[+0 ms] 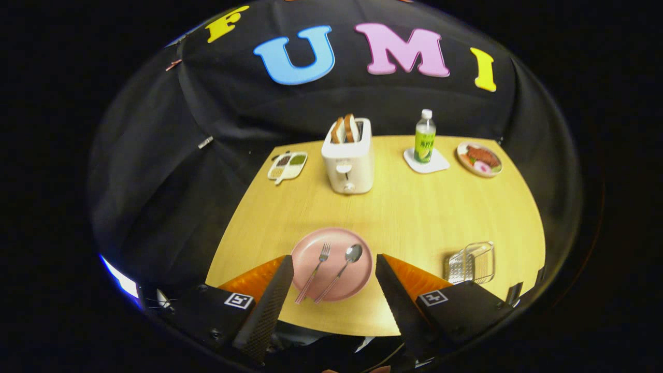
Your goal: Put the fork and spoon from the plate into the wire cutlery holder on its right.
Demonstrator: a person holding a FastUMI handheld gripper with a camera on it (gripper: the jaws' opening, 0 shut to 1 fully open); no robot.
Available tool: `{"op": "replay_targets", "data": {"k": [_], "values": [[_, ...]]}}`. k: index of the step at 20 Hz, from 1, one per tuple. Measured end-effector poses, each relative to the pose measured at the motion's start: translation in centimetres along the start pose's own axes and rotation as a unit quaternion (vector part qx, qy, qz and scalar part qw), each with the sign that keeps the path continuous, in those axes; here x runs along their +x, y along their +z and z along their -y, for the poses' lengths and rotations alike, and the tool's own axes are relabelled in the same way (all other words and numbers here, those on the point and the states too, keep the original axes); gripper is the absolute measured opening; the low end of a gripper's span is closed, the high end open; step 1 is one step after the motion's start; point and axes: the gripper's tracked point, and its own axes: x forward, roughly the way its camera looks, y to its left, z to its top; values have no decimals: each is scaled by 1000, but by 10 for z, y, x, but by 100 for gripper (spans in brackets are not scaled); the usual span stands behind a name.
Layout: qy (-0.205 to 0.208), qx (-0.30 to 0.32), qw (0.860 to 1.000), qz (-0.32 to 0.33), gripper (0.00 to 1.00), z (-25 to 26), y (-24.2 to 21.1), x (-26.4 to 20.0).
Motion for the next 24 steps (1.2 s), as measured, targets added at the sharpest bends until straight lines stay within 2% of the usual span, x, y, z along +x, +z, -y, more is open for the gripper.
{"op": "replay_targets", "data": {"k": [4, 6, 8, 11, 12, 17, 18, 19, 24], "values": [[14, 53, 993, -103, 97, -9, -43, 50], [7, 70, 987, -145, 90, -7, -66, 73], [-8, 71, 981, -180, 89, -5, -87, 93], [-30, 74, 975, -207, 88, -1, -104, 117], [-36, 75, 974, -212, 80, 1, -108, 124], [-65, 91, 964, -240, 80, 11, -128, 145], [-70, 98, 963, -240, 67, 13, -129, 150], [-72, 103, 962, -243, 62, 13, -133, 154], [-88, 109, 956, -257, 21, 23, -138, 153]]}}
